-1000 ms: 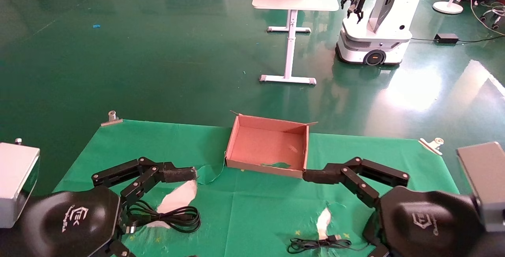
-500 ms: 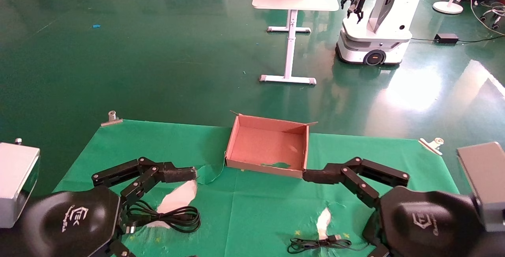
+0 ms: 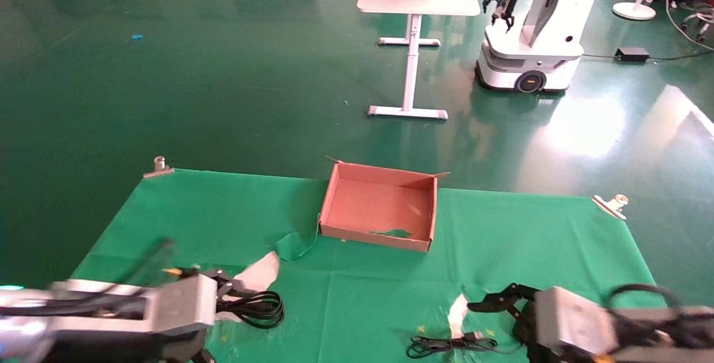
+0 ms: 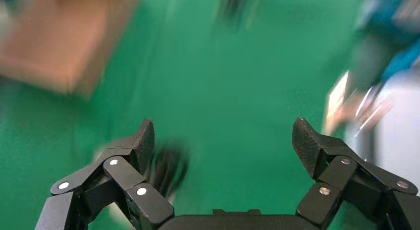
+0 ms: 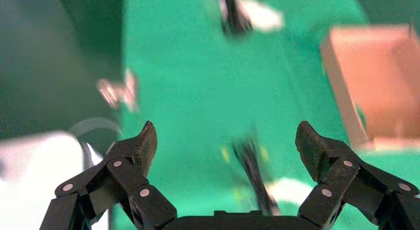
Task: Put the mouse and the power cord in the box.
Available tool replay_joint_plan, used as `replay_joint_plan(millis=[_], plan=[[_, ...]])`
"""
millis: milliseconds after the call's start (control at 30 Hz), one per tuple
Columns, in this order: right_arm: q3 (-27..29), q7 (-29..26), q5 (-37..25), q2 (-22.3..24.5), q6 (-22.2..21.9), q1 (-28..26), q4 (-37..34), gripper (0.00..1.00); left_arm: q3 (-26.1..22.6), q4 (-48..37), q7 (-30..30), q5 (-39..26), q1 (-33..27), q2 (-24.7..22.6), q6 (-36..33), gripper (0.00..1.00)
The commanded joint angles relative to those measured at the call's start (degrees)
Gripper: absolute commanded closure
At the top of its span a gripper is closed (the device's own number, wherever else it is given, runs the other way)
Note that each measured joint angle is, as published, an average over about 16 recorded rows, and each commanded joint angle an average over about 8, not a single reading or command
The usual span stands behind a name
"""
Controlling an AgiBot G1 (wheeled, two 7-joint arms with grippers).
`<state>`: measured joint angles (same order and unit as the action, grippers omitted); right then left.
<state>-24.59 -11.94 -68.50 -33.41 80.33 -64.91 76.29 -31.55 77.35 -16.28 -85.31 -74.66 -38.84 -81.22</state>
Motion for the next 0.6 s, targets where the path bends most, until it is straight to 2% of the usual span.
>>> replay_joint_plan(millis=[33,167,367,600], plan=[[-1.5,-1.1,-4.7,-0.4,-1.0,-1.5,0.8,0.0,-3.1,0.1,-1.3,-8.6,-2.6,-2.0,0.9,0.0],[-2.2,-1.5,-6.7,-0.8,-1.0,-2.3,1.0,0.0,-4.6,0.2,-2.1,-12.1,-3.6,-3.0,1.3,0.0],[-2.1,-1.0,-5.9,-1.0,-0.6,-2.3,0.2,0.0,-4.8,-0.7,-1.2,-13.3,-3.6,-3.6,1.8,0.0],[-2.3,-1.0,-6.1,-1.3,-0.3,-2.7,-0.2,0.0,-8.6,-2.4,-3.3,-25.7,-4.5,-8.9,6.3,0.0]])
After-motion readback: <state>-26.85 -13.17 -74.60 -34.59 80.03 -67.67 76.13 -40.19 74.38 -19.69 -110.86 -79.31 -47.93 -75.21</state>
